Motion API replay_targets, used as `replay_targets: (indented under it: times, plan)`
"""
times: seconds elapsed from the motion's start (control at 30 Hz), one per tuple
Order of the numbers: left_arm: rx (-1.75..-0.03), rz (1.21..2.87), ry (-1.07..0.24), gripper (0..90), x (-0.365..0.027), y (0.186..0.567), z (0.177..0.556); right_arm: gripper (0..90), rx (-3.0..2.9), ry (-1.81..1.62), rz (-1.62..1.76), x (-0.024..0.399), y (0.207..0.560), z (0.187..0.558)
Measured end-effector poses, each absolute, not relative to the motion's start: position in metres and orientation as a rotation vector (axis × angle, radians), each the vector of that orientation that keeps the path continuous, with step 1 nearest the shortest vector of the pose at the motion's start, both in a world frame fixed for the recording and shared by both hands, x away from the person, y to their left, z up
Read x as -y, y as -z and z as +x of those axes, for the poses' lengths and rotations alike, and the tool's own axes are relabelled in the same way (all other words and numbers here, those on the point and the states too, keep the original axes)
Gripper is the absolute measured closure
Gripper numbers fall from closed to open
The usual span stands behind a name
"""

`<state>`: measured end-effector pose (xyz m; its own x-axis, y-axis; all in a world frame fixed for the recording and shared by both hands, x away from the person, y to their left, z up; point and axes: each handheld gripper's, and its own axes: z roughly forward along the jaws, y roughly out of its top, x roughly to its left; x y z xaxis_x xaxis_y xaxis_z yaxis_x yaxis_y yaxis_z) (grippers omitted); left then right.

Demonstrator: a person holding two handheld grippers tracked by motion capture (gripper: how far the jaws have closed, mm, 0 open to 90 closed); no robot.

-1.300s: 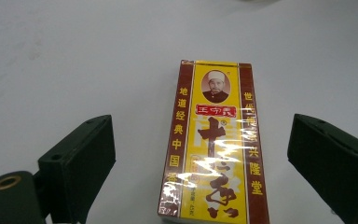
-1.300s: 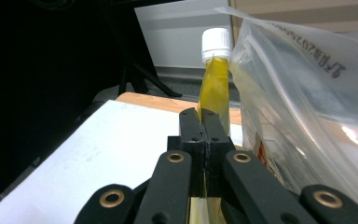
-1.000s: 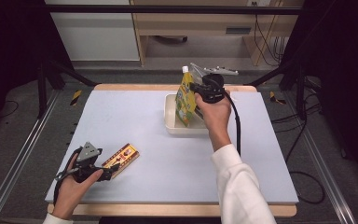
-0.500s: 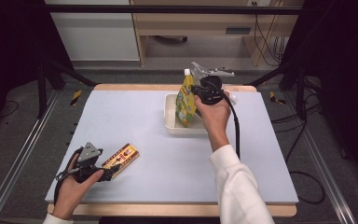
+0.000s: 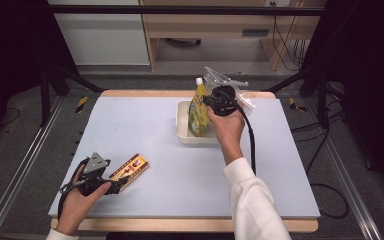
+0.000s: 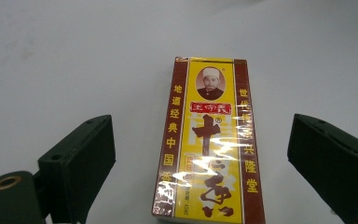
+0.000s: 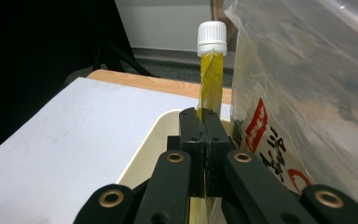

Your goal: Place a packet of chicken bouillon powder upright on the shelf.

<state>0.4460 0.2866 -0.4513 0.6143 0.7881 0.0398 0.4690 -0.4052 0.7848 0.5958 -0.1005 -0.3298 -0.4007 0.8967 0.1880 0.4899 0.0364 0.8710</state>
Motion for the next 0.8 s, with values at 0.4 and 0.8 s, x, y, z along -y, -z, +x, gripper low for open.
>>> replay_targets:
  times: [0.4, 0.8]
  plan:
    - [-0.984, 2.076, -0.536, 7.1, -0.287, 0.451, 0.446, 79.9, -1.897, -1.345, 1.405, 0.102, 0.333, 0.592]
    - [-0.98, 2.085, -0.543, 6.8, -0.285, 0.451, 0.445, 60.9, -1.863, -1.435, 1.346, 0.11, 0.324, 0.564]
